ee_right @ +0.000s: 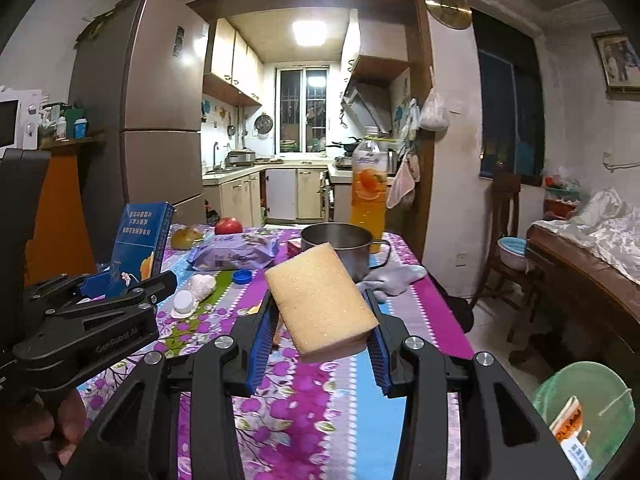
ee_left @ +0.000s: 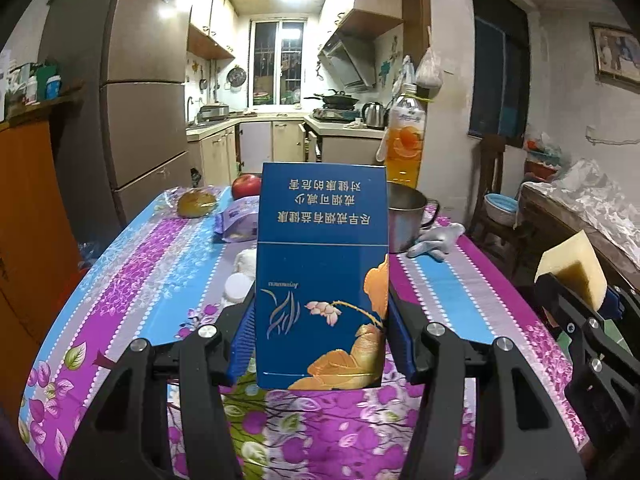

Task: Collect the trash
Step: 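Carry the blue box and sponge in both grippers over the green basin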

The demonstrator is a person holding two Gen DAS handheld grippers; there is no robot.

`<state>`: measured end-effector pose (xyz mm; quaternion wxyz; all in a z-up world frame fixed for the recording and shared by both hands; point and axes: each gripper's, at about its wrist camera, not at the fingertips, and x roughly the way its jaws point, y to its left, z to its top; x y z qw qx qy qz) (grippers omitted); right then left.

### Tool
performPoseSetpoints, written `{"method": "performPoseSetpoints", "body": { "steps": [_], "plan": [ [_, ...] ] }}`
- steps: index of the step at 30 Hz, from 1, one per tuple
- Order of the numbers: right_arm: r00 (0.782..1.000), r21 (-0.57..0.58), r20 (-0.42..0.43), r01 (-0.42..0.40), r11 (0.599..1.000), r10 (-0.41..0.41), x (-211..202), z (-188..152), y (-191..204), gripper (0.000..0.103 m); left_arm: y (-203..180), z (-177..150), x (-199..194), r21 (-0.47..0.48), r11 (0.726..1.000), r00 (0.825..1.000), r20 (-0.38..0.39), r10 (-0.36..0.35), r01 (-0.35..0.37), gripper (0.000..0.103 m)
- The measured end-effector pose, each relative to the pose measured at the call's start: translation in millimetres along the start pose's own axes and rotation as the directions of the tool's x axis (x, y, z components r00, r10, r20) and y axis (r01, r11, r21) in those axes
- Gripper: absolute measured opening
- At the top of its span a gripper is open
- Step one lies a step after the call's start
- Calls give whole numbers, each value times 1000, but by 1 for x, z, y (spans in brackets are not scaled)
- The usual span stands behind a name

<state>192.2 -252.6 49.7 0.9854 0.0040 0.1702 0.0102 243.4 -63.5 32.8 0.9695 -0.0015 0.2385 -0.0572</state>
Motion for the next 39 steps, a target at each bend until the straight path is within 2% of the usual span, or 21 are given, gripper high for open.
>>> {"method": "performPoseSetpoints", "body": {
  "steps": [13, 21, 32, 39],
  "plan": [
    [998, 30, 10, 68, 997, -68, -38, 1, -45, 43, -50, 3, -15, 50, 997, 998, 18, -56, 55, 53],
    [991, 48, 3, 134, 990, -134, -63, -4, -83, 43, -91, -1, -17, 94, 989, 993, 13, -117, 116, 53],
    [972, 83, -12, 235, 968, -235, -96, -14, -144, 43, -153, -4, -19, 147, 968, 979, 3, -205, 203, 53],
    [952, 105, -34, 306, 946, -304, -116, -23, -190, 43, -201, -8, -21, 193, 945, 964, -11, -267, 264, 53]
  ]
}}
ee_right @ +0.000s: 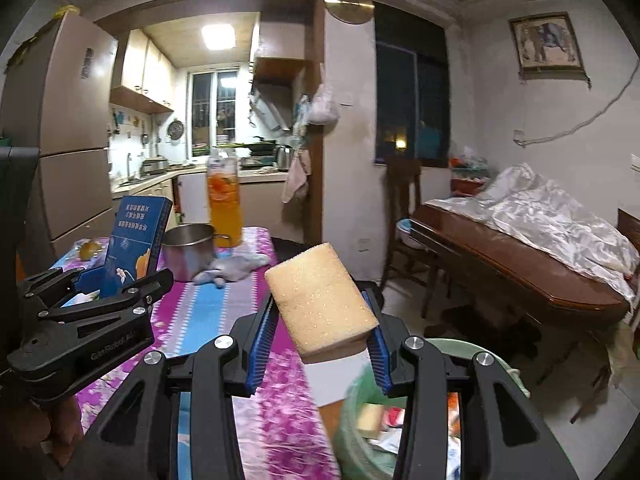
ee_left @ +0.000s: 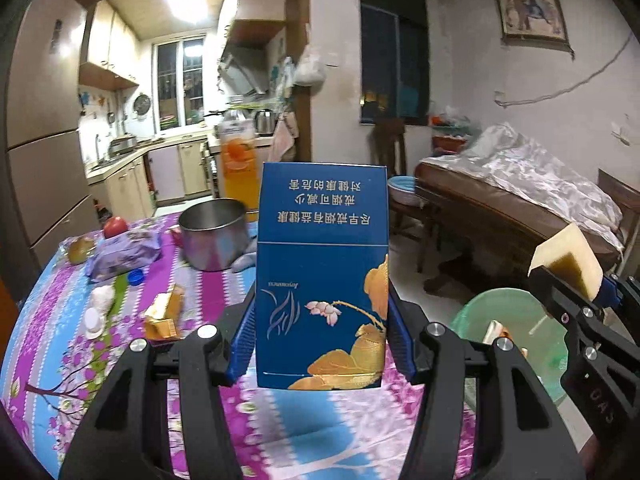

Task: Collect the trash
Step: 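Carry the blue box and sponge in both grippers over the green basin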

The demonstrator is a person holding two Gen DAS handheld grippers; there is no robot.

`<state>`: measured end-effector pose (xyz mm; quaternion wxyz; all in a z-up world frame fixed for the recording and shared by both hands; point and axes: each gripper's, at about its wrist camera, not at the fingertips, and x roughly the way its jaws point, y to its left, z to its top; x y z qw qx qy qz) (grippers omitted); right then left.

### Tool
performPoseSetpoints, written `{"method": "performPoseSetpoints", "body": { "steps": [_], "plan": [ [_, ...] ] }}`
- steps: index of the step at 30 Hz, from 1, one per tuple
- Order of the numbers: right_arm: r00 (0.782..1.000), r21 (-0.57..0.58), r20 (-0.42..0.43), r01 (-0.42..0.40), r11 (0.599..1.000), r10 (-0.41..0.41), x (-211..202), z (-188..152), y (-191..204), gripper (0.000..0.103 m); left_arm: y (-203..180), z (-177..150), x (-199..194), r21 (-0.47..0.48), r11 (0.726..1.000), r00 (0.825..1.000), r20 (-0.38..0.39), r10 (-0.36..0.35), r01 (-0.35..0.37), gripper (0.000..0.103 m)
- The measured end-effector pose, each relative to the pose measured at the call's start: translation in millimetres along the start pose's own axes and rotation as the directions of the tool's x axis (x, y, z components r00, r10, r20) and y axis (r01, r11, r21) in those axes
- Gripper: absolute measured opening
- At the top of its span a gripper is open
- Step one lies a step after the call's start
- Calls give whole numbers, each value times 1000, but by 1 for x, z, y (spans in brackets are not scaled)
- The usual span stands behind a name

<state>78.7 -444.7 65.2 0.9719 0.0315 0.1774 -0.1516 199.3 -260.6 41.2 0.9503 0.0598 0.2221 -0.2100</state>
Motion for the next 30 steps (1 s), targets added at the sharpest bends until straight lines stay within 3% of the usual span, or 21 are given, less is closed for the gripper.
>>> {"method": "performPoseSetpoints", "body": {
  "steps": [18, 25, 30],
  "plan": [
    [988, 61, -72, 140, 988, -135, 7, -14, -114, 43, -88, 2, 24, 87, 990, 993, -36, -111, 114, 53],
    [974, 87, -160, 175, 981, -159, 28, -22, -160, 43, -118, 2, 44, 117, 980, 985, -91, -148, 159, 53],
    [951, 82, -268, 180, 980, -152, 52, -30, -185, 43, -137, -2, 67, 140, 969, 970, -168, -177, 201, 53]
  ]
}}
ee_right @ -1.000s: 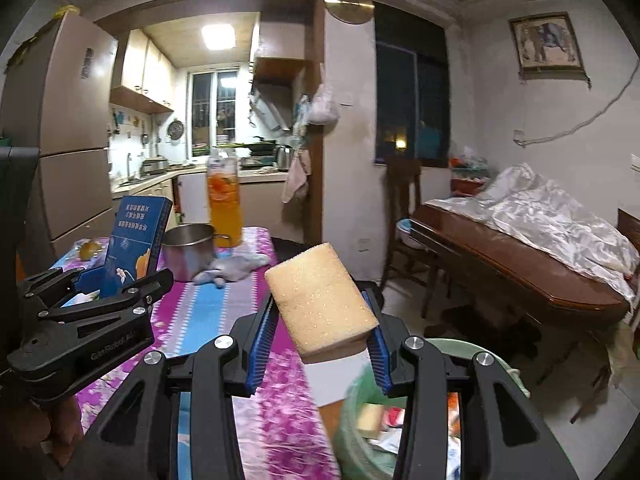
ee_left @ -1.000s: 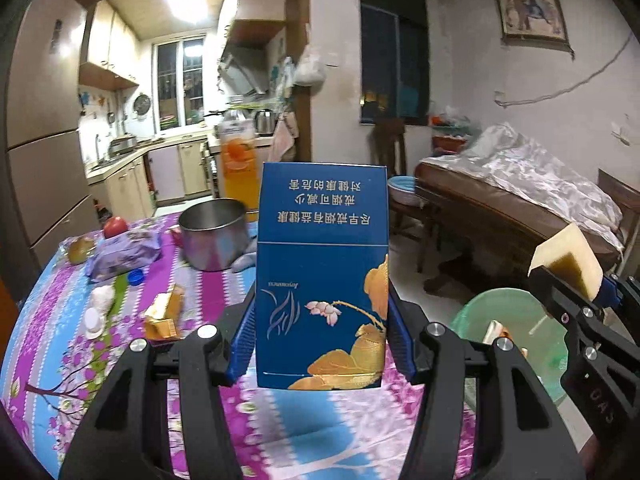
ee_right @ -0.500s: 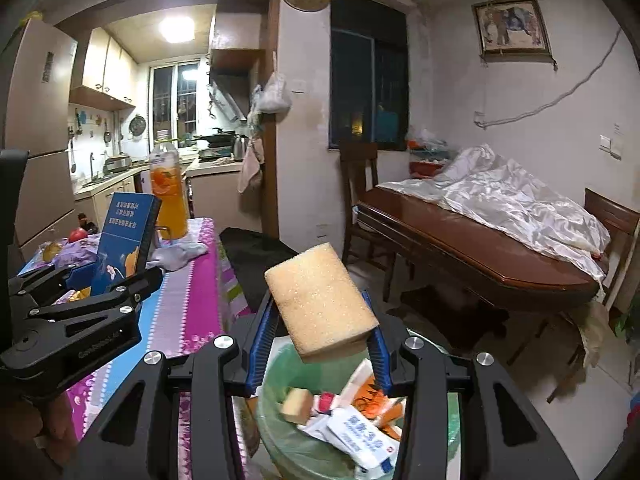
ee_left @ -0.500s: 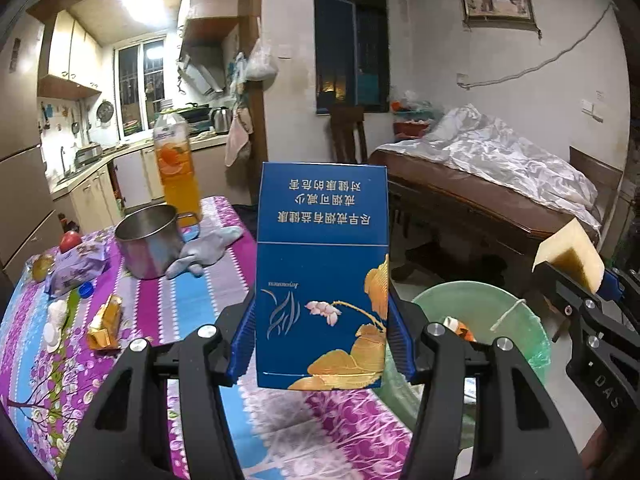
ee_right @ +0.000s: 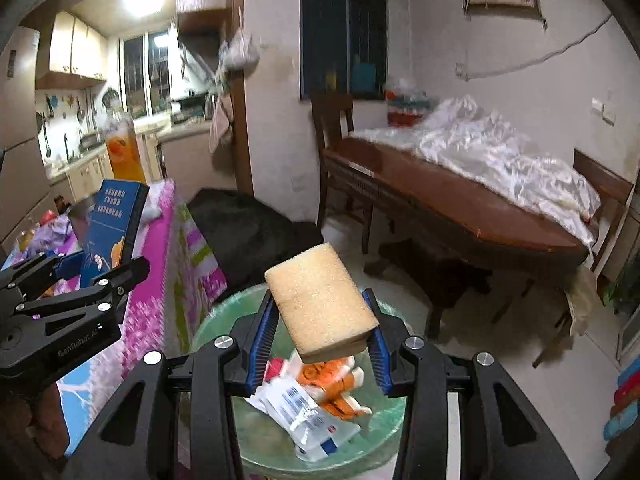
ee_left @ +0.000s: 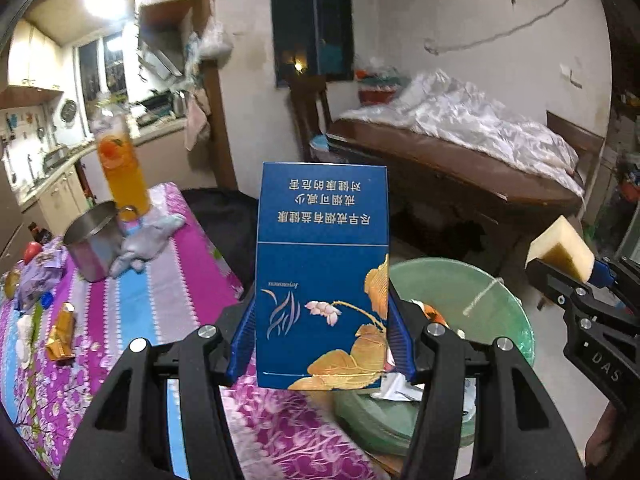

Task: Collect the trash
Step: 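Carry the blue box and sponge in both grippers over the green basin, then open both grippers to drop box and sponge into the basin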

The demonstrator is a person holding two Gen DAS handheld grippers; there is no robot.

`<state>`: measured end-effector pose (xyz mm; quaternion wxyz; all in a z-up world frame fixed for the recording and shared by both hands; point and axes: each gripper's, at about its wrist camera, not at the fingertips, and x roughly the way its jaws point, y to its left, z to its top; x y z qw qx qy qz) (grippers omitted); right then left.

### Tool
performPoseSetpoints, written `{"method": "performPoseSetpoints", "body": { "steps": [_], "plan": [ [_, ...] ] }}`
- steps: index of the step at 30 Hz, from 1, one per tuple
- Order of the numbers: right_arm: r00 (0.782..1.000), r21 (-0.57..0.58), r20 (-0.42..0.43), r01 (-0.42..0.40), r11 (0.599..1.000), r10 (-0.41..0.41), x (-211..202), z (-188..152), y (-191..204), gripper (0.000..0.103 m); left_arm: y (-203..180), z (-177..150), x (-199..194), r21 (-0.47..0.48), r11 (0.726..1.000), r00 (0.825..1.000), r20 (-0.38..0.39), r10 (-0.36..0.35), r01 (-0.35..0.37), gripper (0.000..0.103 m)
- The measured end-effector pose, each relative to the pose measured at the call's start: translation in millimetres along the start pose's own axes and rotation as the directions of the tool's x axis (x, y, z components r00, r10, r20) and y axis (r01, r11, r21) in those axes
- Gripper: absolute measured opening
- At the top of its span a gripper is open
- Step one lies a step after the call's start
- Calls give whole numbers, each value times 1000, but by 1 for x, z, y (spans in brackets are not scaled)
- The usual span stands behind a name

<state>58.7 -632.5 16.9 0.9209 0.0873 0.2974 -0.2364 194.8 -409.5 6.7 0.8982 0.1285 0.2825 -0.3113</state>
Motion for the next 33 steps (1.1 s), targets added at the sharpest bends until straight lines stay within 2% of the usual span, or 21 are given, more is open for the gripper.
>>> {"method": "performPoseSetpoints", "body": {
  "steps": [5, 9, 15, 23, 33],
  "plan": [
    [992, 13, -122, -37, 999, 38, 35, -2, -19, 43, -15, -4, 27, 31, 998, 995, -87, -47, 50, 53],
    [976, 20, -206, -63, 998, 65, 61, -6, -27, 43, -23, -6, 42, 46, 996, 988, -141, -64, 71, 53],
    [958, 22, -279, -64, 998, 68, 88, -11, -27, 43, -32, -10, 58, 76, 993, 977, -202, -68, 85, 53],
    [954, 27, -291, -65, 998, 70, 90, -23, -23, 43, -34, -10, 70, 83, 993, 969, -240, -59, 81, 53],
    [957, 29, -284, -56, 998, 61, 91, -21, -29, 43, -31, -13, 80, 84, 994, 964, -262, -47, 71, 53]
  ]
}}
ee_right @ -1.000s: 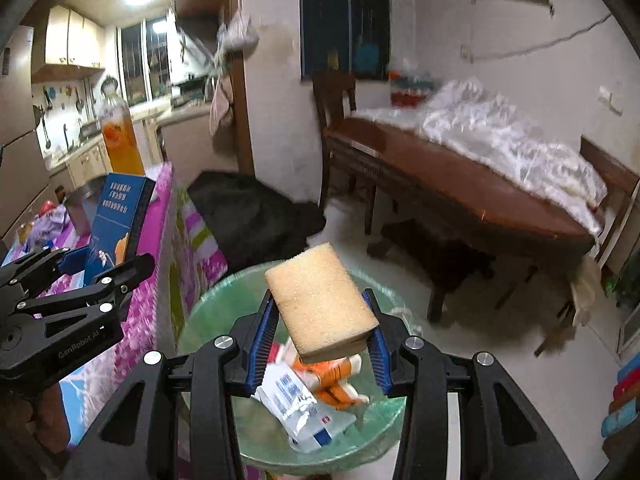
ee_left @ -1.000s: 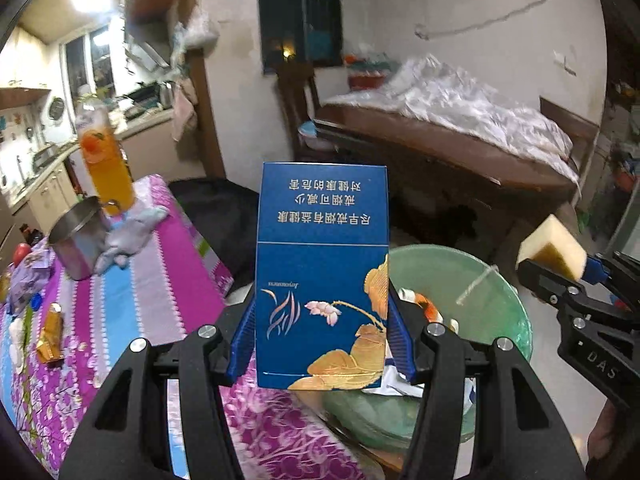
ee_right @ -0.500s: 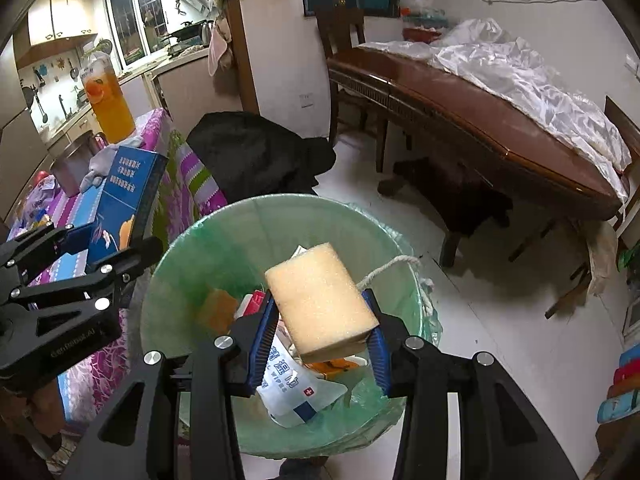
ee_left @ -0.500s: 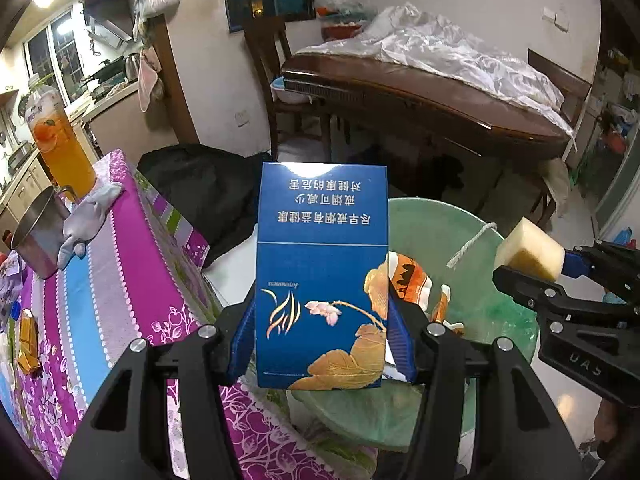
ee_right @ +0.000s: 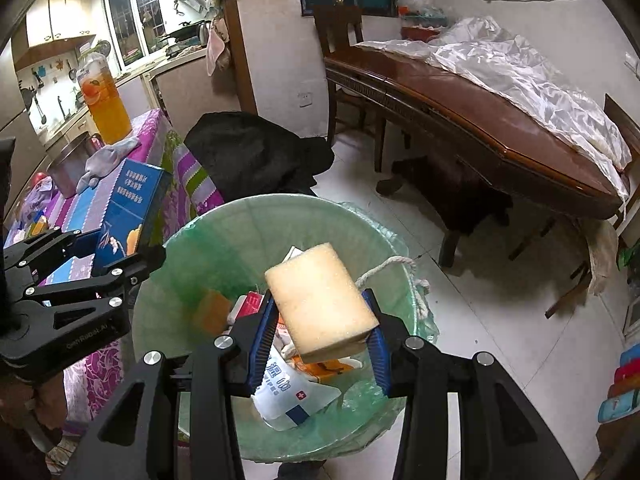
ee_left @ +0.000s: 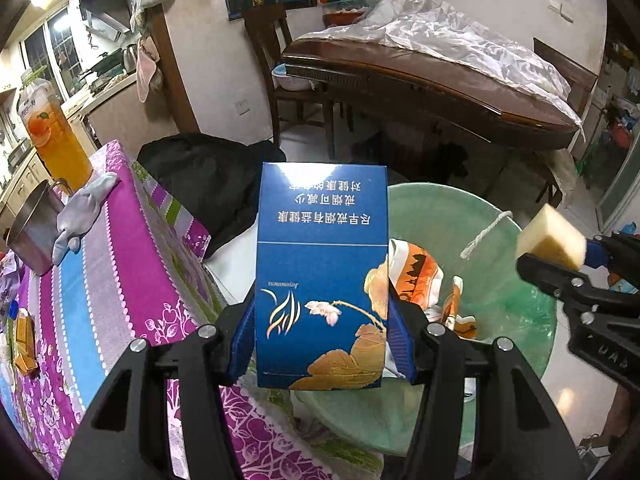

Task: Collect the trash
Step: 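Open both grippers to drop box and sponge into the basin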

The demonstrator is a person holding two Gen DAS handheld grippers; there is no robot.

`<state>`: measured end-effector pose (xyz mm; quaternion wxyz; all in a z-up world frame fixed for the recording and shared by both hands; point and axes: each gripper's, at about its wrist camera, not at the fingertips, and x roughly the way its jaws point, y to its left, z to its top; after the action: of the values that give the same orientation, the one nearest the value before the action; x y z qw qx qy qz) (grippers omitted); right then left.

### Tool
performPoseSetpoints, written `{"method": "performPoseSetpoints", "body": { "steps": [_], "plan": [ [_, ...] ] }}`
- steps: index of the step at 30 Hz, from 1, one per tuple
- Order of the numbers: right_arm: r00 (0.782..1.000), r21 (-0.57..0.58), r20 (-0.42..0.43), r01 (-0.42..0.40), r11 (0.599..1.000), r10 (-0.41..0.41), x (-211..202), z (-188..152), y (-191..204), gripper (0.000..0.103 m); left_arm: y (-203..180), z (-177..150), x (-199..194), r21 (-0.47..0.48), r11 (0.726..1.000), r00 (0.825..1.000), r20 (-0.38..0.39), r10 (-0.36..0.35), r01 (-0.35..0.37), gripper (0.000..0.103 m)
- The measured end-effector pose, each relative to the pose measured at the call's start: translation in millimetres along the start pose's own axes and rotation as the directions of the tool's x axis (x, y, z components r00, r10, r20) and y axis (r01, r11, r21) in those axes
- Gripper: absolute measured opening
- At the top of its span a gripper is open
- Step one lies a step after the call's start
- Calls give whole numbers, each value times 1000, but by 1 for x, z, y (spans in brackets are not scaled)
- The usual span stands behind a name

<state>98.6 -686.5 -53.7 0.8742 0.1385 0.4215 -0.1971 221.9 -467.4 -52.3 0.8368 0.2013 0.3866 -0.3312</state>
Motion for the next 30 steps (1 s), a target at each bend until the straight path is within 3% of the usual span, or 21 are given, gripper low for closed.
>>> {"method": "performPoseSetpoints", "body": {
  "steps": [22, 26, 30],
  "plan": [
    [1000, 13, -5, -10, 1000, 10, 6, -2, -3, 44, 1, 3, 9, -15, 1000, 1000, -14, 10, -10, 53],
    [1000, 17, 4, -9, 1000, 9, 6, -2, -5, 61, 1, 3, 11, -15, 1000, 1000, -18, 9, -9, 58],
    [1000, 24, 18, -6, 1000, 6, 3, -2, -9, 68, 1, 2, 11, -18, 1000, 1000, -13, 12, -13, 67]
  ]
}}
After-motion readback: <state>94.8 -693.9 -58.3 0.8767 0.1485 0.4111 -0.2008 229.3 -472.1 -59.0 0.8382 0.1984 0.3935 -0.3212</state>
